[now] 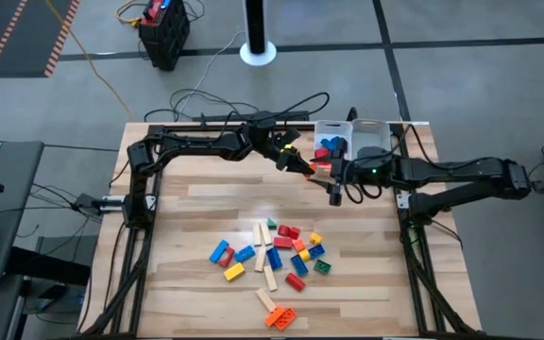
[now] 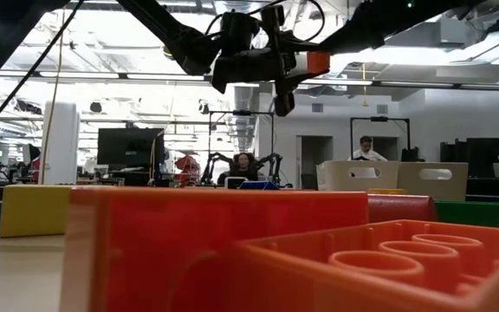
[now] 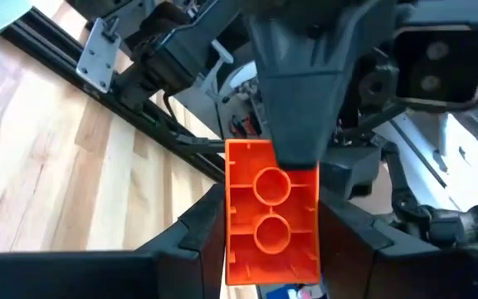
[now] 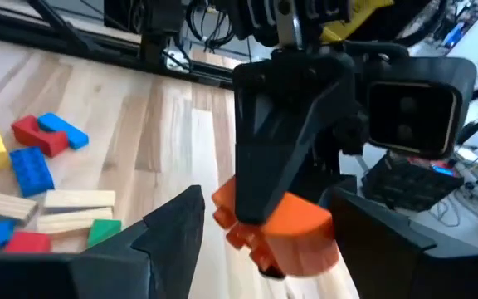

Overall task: Sort blocks by size
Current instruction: Put the small orange game piece into the gray bin

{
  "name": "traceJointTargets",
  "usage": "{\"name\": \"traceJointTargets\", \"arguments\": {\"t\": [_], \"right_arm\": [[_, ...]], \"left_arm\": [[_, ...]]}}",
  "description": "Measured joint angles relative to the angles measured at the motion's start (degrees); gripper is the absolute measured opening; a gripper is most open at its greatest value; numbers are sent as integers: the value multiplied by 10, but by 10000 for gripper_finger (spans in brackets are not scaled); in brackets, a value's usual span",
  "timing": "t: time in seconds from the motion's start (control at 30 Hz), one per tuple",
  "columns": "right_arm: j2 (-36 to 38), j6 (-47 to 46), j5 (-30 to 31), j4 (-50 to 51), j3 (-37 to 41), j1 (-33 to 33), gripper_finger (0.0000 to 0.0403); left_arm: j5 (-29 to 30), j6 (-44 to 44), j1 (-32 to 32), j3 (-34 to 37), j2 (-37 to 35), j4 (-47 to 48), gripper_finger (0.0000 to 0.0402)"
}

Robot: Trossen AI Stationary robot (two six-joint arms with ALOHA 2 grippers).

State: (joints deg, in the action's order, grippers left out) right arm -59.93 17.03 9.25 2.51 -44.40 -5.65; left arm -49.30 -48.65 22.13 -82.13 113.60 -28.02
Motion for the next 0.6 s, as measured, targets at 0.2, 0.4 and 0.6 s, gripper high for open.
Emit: {"name": "traceJointTargets", "arguments": {"t": [0.2, 0.4, 0.6], "right_arm": [[-25, 2, 5, -18, 0, -6, 282], [-39, 2, 15, -20, 0, -12, 282], [-40, 4, 15, -21, 0, -14, 254]], "left_arm": [[30, -14, -4, 0, 0, 1, 136], [38, -16, -6, 0, 0, 2, 136], [38, -19, -7, 0, 0, 2, 136]]}}
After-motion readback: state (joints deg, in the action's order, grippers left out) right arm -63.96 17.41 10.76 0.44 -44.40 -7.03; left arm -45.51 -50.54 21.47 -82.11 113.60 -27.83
